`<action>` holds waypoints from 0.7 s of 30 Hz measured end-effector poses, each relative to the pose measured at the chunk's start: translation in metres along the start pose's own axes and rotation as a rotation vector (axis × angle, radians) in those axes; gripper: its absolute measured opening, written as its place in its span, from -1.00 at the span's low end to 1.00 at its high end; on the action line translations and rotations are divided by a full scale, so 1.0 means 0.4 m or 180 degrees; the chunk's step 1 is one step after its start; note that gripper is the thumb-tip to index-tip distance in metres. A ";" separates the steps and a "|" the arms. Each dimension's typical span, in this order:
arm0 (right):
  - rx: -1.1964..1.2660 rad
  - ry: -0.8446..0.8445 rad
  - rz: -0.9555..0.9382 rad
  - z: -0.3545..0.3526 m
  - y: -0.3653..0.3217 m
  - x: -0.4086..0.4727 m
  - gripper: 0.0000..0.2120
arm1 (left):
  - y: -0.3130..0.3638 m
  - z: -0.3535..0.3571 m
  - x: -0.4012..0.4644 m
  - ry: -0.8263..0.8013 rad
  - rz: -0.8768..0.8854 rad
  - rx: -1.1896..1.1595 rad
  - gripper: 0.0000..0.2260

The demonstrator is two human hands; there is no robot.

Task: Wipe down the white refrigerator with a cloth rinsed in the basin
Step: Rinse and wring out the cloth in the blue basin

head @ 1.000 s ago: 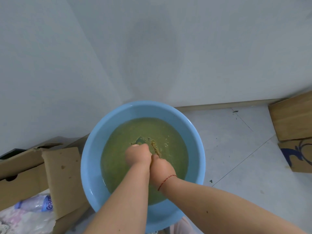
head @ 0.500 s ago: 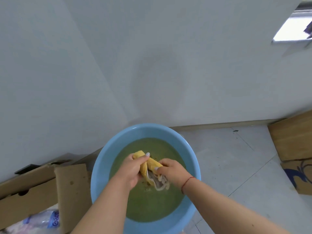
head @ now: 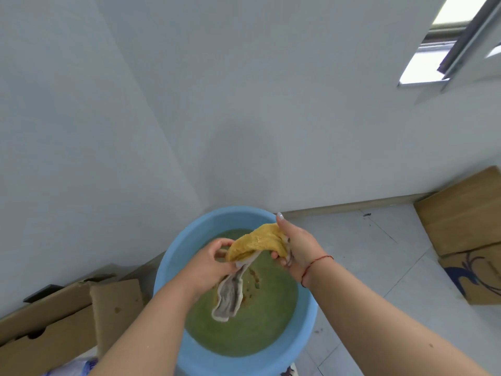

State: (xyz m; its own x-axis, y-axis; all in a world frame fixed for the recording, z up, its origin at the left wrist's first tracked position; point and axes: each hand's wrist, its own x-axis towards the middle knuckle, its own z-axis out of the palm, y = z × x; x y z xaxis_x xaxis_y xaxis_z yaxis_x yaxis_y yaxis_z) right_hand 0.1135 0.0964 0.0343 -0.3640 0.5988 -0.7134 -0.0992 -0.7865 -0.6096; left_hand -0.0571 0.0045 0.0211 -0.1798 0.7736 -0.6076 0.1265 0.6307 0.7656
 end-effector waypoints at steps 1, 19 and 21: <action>0.0174 -0.0221 0.0117 0.007 0.001 -0.017 -0.72 | -0.001 0.002 -0.006 0.0057 0.0163 0.0127 -0.57; -0.0726 -0.0439 -0.0877 -0.001 -0.030 -0.221 -0.66 | 0.116 0.058 -0.163 -0.0136 0.1423 -0.0365 -0.70; -0.0758 -0.0098 -0.0905 -0.003 -0.031 -0.236 -0.62 | 0.124 0.059 -0.181 -0.0102 0.1394 -0.0258 -0.56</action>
State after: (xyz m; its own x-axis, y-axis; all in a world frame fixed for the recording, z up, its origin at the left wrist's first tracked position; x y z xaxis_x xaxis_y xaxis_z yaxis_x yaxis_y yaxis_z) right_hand 0.1502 0.0501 0.1088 -0.3809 0.7807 -0.4954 0.0166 -0.5300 -0.8478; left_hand -0.0146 -0.0189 0.0980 -0.0957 0.9691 -0.2276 0.1069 0.2373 0.9655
